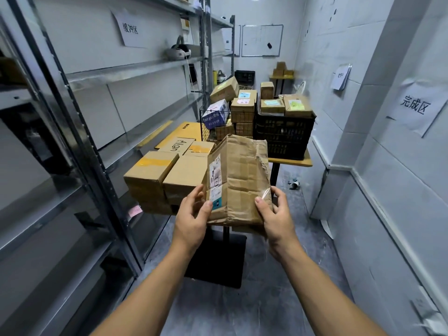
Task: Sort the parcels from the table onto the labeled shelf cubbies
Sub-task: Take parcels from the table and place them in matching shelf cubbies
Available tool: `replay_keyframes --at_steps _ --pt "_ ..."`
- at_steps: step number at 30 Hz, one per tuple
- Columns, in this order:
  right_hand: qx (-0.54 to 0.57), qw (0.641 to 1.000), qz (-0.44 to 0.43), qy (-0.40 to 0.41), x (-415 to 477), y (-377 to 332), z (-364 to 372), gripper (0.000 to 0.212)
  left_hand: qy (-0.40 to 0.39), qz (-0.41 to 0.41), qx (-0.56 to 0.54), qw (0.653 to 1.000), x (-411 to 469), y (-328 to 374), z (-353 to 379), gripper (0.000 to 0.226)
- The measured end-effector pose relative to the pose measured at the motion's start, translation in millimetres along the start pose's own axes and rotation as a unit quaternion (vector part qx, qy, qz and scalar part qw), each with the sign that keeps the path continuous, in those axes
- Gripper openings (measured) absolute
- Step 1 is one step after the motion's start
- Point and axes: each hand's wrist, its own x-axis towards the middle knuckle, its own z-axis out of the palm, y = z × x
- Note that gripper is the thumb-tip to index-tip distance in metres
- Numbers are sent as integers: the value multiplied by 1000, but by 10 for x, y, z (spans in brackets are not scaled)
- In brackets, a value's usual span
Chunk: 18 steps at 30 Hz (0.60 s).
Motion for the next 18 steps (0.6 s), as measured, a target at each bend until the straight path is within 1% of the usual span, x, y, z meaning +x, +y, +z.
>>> replay_keyframes --at_steps 3,4,6,8,10,12,14,16,17,18 --pt "56 998 18 -23 -34 35 -40 41 -19 -24 53 998 -23 5 -28 65" --pt "67 997 23 -33 -48 41 -53 40 -26 -31 51 998 -35 14 -36 67" --pt "88 994 32 -56 -81 37 -83 35 -40 -56 -14 998 -71 41 -59 66" --pt "96 992 31 -77 -109 -10 -96 31 -55 -69 -72 993 -108 92 -75 60" --pt "87 992 31 -83 -96 -34 -100 28 -46 -56 -55 996 -139 115 -82 59" --pt "36 996 3 -78 -102 -57 -101 32 -19 -31 -19 999 -177 150 -98 62" --pt "-88 991 -77 -70 -139 -59 -119 43 2 -2 32 999 -215 168 -132 63" --pt "-222 957 -176 -64 -175 -82 -136 50 16 23 79 996 -256 179 -176 66" --pt "-253 943 -204 -68 -184 -93 -129 49 24 33 97 994 -274 182 -206 66" --pt "-260 940 -205 -80 -193 -112 -119 47 30 41 112 992 -289 185 -237 67"
